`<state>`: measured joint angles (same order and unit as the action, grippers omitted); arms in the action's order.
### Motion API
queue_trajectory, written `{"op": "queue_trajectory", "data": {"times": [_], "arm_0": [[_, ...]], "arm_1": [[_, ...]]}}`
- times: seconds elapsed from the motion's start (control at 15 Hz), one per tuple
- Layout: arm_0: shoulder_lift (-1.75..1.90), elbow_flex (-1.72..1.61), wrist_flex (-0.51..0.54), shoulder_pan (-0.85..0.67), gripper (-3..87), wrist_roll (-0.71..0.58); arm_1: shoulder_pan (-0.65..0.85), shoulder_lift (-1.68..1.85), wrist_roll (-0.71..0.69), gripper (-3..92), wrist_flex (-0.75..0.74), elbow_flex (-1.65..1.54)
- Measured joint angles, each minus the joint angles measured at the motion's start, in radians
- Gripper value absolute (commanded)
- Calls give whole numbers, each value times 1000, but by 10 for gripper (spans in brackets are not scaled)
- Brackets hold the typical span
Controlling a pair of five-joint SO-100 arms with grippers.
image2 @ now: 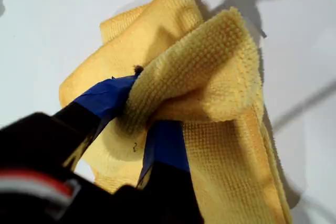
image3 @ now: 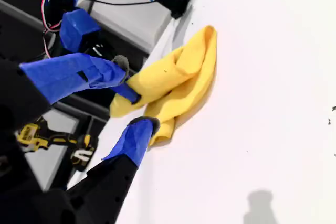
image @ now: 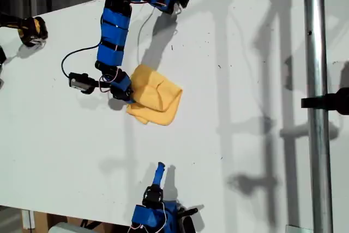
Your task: Grasp corners of a towel and fold twice.
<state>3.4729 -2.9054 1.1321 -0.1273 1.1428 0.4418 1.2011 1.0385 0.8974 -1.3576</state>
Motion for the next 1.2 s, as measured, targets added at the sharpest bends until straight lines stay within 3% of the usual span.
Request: {"op": "queue_trajectory", "data": {"times": [0.07,0.13,0.2,0.33,0.4,0.73,0.8,1.0,1.2], "arm_0": [[0,0,-3,0,172,0],[0,0,-3,0,172,0],[0,0,-6,0,172,0],[0,0,-11,0,172,5],[0,0,-15,0,172,5],[0,-6,-21,0,173,5],[0,-8,-21,0,170,5],[0,-34,-21,0,143,5],[0,-81,-34,-14,159,18]], "arm_1": [[6,0,0,125,-12,23],[9,0,0,322,-18,48],[11,0,0,359,-20,80],[12,2,0,167,-44,117],[14,3,0,126,-51,117],[51,181,0,92,-6,67],[60,253,0,29,57,40],[60,534,-48,25,339,-120],[-26,910,55,29,555,-509]]}}
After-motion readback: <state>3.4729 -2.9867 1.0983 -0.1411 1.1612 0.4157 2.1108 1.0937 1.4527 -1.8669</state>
